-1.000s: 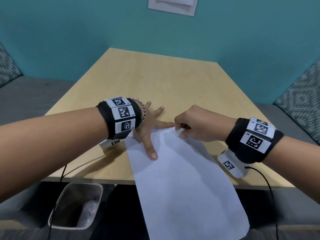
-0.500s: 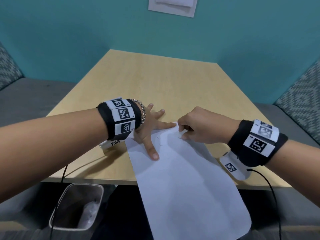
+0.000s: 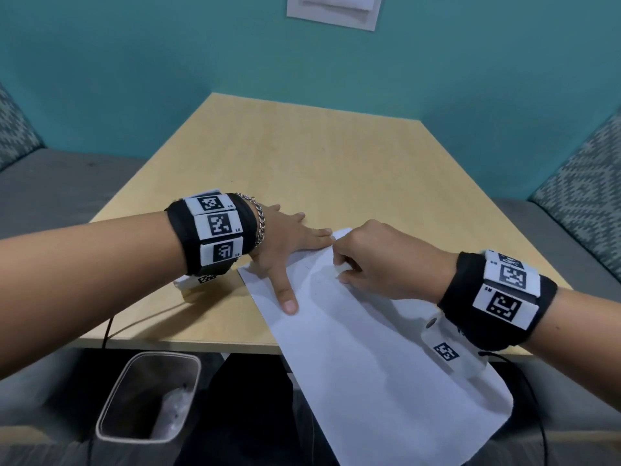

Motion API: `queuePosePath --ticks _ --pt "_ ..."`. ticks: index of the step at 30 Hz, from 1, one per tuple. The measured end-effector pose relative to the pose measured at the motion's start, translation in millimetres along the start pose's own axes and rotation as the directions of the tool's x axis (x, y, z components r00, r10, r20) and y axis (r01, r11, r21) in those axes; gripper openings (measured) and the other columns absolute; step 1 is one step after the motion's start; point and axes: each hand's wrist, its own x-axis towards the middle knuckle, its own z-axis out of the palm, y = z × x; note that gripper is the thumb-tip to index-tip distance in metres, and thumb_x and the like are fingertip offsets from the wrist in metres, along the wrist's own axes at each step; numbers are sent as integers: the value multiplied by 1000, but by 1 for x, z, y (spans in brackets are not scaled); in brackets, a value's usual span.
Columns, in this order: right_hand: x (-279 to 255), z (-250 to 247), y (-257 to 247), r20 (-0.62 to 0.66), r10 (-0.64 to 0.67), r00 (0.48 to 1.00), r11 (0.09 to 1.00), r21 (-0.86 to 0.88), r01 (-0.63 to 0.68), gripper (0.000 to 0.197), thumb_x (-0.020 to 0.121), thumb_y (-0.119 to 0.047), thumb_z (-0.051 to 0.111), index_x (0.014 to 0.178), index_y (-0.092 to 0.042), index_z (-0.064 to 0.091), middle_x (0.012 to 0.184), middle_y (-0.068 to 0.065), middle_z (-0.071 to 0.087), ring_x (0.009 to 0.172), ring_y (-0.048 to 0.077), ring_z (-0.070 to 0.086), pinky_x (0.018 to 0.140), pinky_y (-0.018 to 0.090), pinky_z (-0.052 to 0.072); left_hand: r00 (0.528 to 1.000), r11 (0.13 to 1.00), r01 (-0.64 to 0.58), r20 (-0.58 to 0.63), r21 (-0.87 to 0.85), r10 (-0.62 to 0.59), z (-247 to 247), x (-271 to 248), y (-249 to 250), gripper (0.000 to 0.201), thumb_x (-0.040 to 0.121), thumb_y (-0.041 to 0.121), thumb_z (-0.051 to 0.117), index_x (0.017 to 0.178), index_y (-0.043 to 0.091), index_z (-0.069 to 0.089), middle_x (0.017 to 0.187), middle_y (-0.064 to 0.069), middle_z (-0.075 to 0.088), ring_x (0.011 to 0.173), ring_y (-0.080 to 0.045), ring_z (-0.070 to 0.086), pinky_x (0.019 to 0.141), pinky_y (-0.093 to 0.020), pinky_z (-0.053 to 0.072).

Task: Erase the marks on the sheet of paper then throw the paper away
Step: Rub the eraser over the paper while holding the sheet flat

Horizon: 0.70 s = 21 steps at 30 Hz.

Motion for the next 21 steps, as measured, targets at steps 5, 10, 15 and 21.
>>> queuePosePath --ticks 5,10,15,21 --pt "5 -9 16 -20 115 993 993 7 -115 9 88 -22 67 87 -13 70 74 0 67 74 26 63 70 46 58 1000 999 21 -2 46 -21 1 4 0 148 58 93 74 162 46 -21 170 28 -18 161 -28 -18 124 -69 -6" --pt "2 -3 -6 34 -38 999 999 -12 38 9 86 -18 64 82 -10 64 69 6 64 66 27 59 58 39 47 1000 999 7 -7 32 -7 0 3 1 145 56 90 77 159 55 -20 171 28 -16 161 -31 -18 123 -72 -5" --pt "9 -7 12 -33 87 996 996 -27 -88 14 90 -19 64 78 -12 61 63 -2 52 65 27 51 55 33 35 1000 1000 7 30 -18 -6 -1 4 1 148 60 86 80 163 45 -17 171 27 -17 162 -32 8 127 -61 17" --pt "7 -1 -7 21 -30 999 999 -40 31 13 88 -22 62 85 -9 64 76 6 64 69 30 61 62 43 53 998 996 -69 5 -55 70 0 8 -4 135 51 89 82 152 68 -6 171 30 -9 159 -38 20 125 -63 21"
